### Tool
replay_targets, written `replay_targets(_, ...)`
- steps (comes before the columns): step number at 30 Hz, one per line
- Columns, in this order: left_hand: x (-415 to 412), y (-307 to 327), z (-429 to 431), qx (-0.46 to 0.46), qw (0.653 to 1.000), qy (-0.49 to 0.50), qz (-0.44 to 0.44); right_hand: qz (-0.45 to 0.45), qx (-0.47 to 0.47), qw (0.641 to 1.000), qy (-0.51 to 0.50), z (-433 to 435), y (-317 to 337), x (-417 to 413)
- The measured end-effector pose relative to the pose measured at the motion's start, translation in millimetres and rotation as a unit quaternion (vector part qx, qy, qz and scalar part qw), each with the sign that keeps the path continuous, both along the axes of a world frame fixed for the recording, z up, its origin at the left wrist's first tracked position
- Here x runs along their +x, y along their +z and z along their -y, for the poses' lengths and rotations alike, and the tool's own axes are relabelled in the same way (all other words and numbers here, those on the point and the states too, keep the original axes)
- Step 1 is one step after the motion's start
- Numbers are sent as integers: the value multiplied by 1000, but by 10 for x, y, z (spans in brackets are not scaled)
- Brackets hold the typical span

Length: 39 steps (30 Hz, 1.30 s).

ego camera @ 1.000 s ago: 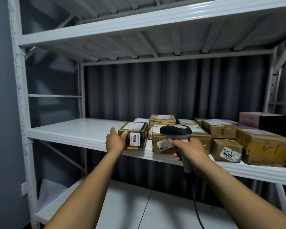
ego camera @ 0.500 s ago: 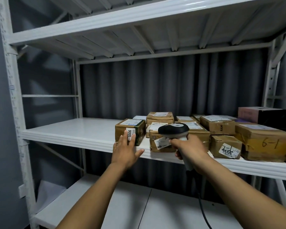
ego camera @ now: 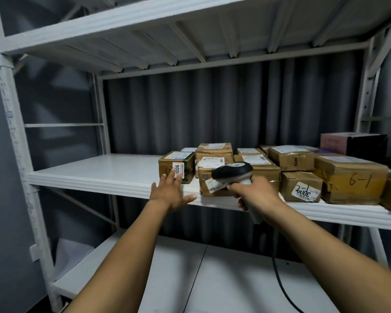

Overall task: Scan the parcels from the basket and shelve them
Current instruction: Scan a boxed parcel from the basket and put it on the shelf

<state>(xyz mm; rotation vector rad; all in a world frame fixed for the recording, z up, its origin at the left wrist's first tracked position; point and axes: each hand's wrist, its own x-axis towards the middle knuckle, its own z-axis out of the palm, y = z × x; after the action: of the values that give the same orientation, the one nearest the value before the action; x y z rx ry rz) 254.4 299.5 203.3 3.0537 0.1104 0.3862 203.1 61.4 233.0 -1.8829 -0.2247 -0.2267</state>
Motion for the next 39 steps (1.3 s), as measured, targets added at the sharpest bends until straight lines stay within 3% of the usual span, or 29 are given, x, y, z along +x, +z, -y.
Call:
replay_targets(6,-610,-151,312,-39,996,-55,59,-7,-15,1000,9,324,-176,-438)
replay_targets(18,-1676,-1738,1646,-79,985,-129,-84,-118,-137,983,-35,1560,-1411,-1555)
replay_targets(21,-1772,-2190,1982,-71,977,-145,-141,-129,-170,975,-56,1876,-1724,-1705)
replay_targets(30,-1874,-3127,3038,-60,935,-237,-259,-198,-149,959,-139,2789,-2641,-1764)
replay_targets(39,-1449,-3485,4065,-76,893,-357,-263,-212,-166,952,-146,3346,-2883,-1594)
